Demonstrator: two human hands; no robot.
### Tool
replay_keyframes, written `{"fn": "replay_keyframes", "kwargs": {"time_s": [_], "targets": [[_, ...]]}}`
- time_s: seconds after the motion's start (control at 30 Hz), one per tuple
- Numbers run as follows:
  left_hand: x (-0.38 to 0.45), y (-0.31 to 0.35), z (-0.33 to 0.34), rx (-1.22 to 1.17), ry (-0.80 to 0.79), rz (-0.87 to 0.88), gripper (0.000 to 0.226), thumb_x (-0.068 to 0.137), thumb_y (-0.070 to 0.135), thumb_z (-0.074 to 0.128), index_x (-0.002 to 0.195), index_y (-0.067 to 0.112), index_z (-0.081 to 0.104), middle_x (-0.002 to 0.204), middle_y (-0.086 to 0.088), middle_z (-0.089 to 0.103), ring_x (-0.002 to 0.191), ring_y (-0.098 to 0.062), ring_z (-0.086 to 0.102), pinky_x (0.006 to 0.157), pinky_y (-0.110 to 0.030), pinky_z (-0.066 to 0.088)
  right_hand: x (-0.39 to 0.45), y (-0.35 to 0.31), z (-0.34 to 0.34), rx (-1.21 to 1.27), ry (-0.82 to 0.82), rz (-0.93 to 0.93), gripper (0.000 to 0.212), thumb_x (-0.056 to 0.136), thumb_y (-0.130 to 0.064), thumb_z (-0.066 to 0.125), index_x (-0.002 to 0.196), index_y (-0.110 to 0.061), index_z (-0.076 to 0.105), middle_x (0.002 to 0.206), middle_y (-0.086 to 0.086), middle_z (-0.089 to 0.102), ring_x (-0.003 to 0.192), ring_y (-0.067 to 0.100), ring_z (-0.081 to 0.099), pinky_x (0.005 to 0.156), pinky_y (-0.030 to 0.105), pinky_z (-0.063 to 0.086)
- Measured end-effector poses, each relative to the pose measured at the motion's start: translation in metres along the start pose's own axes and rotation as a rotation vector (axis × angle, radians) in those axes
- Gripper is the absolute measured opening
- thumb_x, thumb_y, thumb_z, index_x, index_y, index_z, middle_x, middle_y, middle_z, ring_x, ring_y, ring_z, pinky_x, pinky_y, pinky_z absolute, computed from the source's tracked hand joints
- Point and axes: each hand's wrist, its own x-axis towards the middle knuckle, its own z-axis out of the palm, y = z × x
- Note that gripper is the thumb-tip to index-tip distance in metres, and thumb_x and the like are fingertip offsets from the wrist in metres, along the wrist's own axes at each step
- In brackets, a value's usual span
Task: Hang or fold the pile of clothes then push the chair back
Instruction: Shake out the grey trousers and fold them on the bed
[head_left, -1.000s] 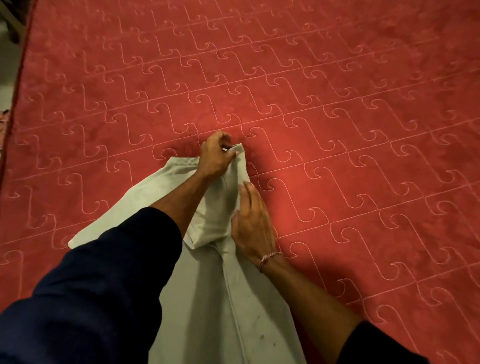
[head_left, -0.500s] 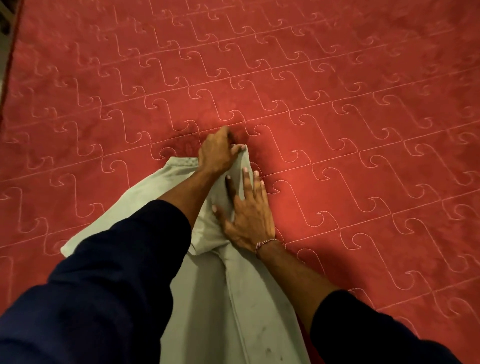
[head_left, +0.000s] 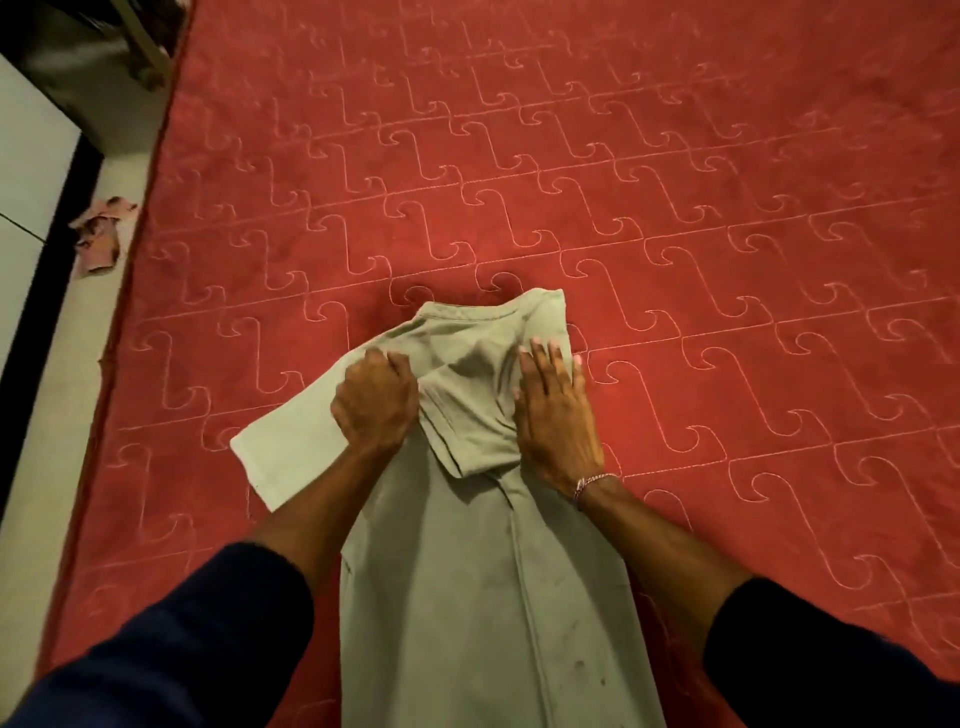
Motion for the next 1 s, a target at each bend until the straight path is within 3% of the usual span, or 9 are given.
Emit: {"fn": "replay_keyframes", "kwargs": {"time_s": [0.07,0.13,0.27,0.33,0.4,0.53,0.63,0.83,1.0], "targets": [[-0.013,-0.005,0.000,-0.003,-0.100,-0.158,0.045,0.097,0.045,0.047,0.094,0.005,0.068,0.095,-0.015,0.069,0.088,-0.036,0.065,0.075,-0.040,0.051,-0.006,-0.014,-0.001,0.167,0.061,-0.043,0.060,0.098,0.001,0.045,0.155,-0.002,0.027,0.163,0.017,0.023,0.153,0.031,0.015,0.124,0.048,0.019],[-0.022,-0.006,0.003,-0.067,-0.212,-0.185,0.047,0.089,0.052,0.056,0.090,0.007,0.070,0.095,-0.015,0.071,0.087,-0.035,0.066,0.072,-0.037,0.053,-0.009,-0.020,0.002,0.262,0.056,-0.052,0.068,0.087,0.018,0.045,0.152,0.002,0.033,0.161,0.019,0.028,0.150,0.033,0.024,0.122,0.045,0.026],[-0.027,0.008,0.001,0.006,-0.359,-0.220,0.062,0.076,0.067,0.068,0.106,0.012,0.068,0.108,-0.008,0.069,0.101,-0.033,0.067,0.072,-0.034,0.045,-0.004,-0.015,0.009,0.352,-0.044,-0.012,0.071,0.090,0.011,0.049,0.156,-0.009,0.028,0.165,0.012,0.020,0.152,0.028,0.022,0.121,0.042,0.029],[-0.025,0.012,0.000,0.059,-0.429,-0.258,0.063,0.073,0.069,0.071,0.105,0.015,0.069,0.103,-0.004,0.072,0.097,-0.029,0.069,0.073,-0.033,0.047,-0.001,-0.012,0.009,0.381,-0.050,0.029,0.068,0.095,0.008,0.043,0.158,-0.013,0.026,0.167,0.009,0.017,0.153,0.025,0.019,0.122,0.038,0.026],[-0.023,0.013,0.000,0.037,-0.446,-0.289,0.046,0.078,0.052,0.074,0.106,0.016,0.070,0.106,-0.008,0.072,0.096,-0.030,0.069,0.076,-0.035,0.052,0.003,-0.009,0.009,0.367,-0.076,0.044,0.070,0.097,0.007,0.040,0.159,-0.017,0.022,0.168,0.008,0.011,0.154,0.025,0.015,0.123,0.037,0.023],[-0.032,0.015,0.000,-0.145,-0.360,-0.393,0.029,0.094,0.011,0.056,0.122,0.004,0.062,0.126,-0.018,0.063,0.113,-0.037,0.062,0.088,-0.042,0.052,0.008,-0.012,0.012,0.319,-0.171,0.104,0.063,0.107,-0.022,0.040,0.161,-0.023,0.007,0.169,0.009,0.000,0.155,0.026,0.004,0.123,0.038,0.015],[-0.050,0.021,0.000,-0.296,-0.228,-0.499,0.030,0.102,0.011,0.040,0.131,0.005,0.048,0.129,-0.022,0.059,0.115,-0.040,0.058,0.091,-0.043,0.048,0.009,-0.018,0.018,0.300,-0.186,0.122,0.065,0.108,-0.038,0.032,0.160,-0.022,-0.003,0.168,0.012,-0.005,0.155,0.028,-0.003,0.126,0.043,0.006],[-0.068,0.042,0.013,-0.490,-0.041,-0.691,0.032,0.107,0.023,0.028,0.137,0.014,0.037,0.120,-0.019,0.062,0.109,-0.035,0.061,0.076,-0.035,0.036,0.002,-0.022,0.019,0.087,-0.193,0.042,0.061,0.109,-0.031,0.030,0.161,-0.032,-0.002,0.164,0.025,-0.010,0.153,0.040,-0.006,0.125,0.048,0.011],[-0.074,0.038,0.029,-0.385,0.033,-0.561,0.027,0.108,0.022,0.031,0.131,0.015,0.041,0.116,-0.017,0.068,0.102,-0.034,0.066,0.069,-0.032,0.036,0.010,-0.025,0.018,-0.174,-0.130,-0.039,0.072,0.097,-0.046,0.024,0.161,-0.020,0.006,0.168,0.015,-0.003,0.154,0.035,0.005,0.123,0.055,0.014]]}}
